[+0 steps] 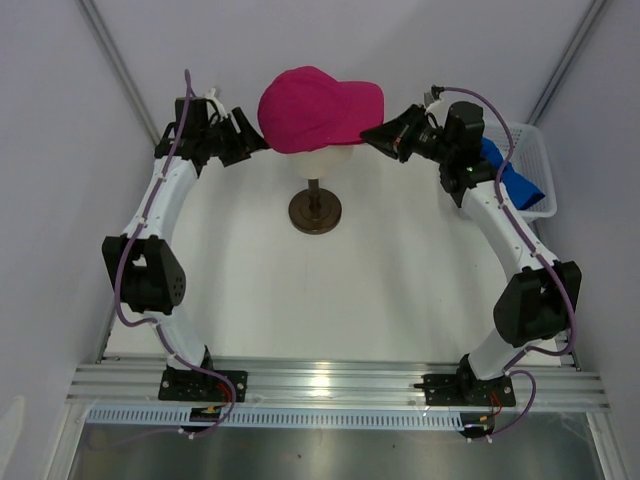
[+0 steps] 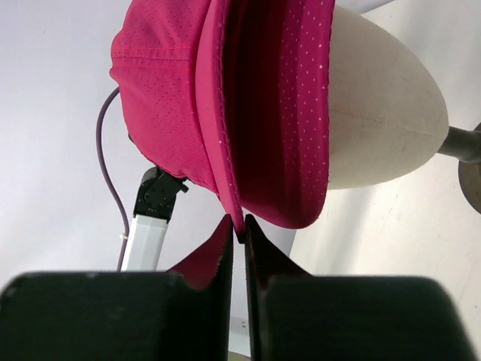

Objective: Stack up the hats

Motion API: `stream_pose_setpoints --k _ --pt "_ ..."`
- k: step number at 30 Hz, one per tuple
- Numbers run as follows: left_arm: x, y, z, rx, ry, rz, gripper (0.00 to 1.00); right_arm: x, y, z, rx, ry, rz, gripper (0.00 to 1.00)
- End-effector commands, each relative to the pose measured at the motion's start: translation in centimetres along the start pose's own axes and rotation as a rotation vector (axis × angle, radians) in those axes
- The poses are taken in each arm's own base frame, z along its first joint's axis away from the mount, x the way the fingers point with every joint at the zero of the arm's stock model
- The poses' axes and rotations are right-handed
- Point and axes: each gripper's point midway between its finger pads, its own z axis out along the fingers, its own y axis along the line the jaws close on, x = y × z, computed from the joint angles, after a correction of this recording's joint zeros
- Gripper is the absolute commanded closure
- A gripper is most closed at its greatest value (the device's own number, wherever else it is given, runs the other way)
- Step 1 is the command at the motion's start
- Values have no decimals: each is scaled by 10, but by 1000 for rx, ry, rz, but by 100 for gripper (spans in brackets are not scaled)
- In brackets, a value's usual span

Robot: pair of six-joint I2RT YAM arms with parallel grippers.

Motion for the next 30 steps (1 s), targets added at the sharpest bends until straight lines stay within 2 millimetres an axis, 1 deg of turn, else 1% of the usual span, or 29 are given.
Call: stream_pose_setpoints --k 1,2,3,4,6,7,9,10,12,13,14,15,17,19,20,21,23,24,27,30 --pt "5 15 1 -61 0 36 31 -10 5 -9 24 -26 -39 87" --pt "4 14 1 -59 -3 39 31 -14 10 -10 16 -28 -60 83" --pt "1 11 -2 -55 -12 45 31 -19 27 -12 -5 -30 -94 80" --pt "-2 9 -4 -51 -23 51 30 -23 29 -9 -9 -28 -123 74" --pt "-9 3 -8 -42 -41 64 30 -29 42 -10 -34 -16 -152 67" --pt "-9 3 -9 -46 -40 64 30 -36 55 -9 -62 -23 -185 61" --pt "-15 -2 -13 -38 -51 73 30 -44 64 -10 -76 -20 -201 57" --pt "-16 -3 -13 -38 -50 74 30 -50 80 -13 -102 -33 -231 54" --pt "-19 -4 -15 -39 -53 78 29 -62 76 -12 -85 -46 -237 50" --pt "-20 -5 -16 -38 -56 82 29 -67 85 -15 -95 -62 -256 49" --pt "-20 -6 -16 -40 -55 83 29 -73 80 -13 -85 -73 -259 49" --pt "-21 -6 -16 -41 -56 83 29 -80 77 -15 -73 -85 -255 48" --pt "-22 -6 -17 -43 -55 85 29 -89 74 -14 -61 -101 -261 48" --pt "-23 -7 -18 -44 -59 88 29 -93 65 -13 -31 -98 -249 47" --pt "-23 -7 -18 -44 -59 88 29 -93 62 -12 -25 -95 -249 47" --pt "-23 -7 -18 -44 -57 88 29 -95 54 -8 -14 -89 -238 47" --pt "-24 -8 -19 -45 -59 90 29 -93 48 -4 -9 -72 -228 46" --pt "-24 -9 -20 -44 -58 90 29 -95 41 0 1 -67 -218 47" --pt "-27 -10 -20 -47 -64 94 29 -94 32 7 6 -49 -203 46" --pt "-29 -11 -21 -50 -67 95 29 -92 35 11 -10 -34 -203 46"
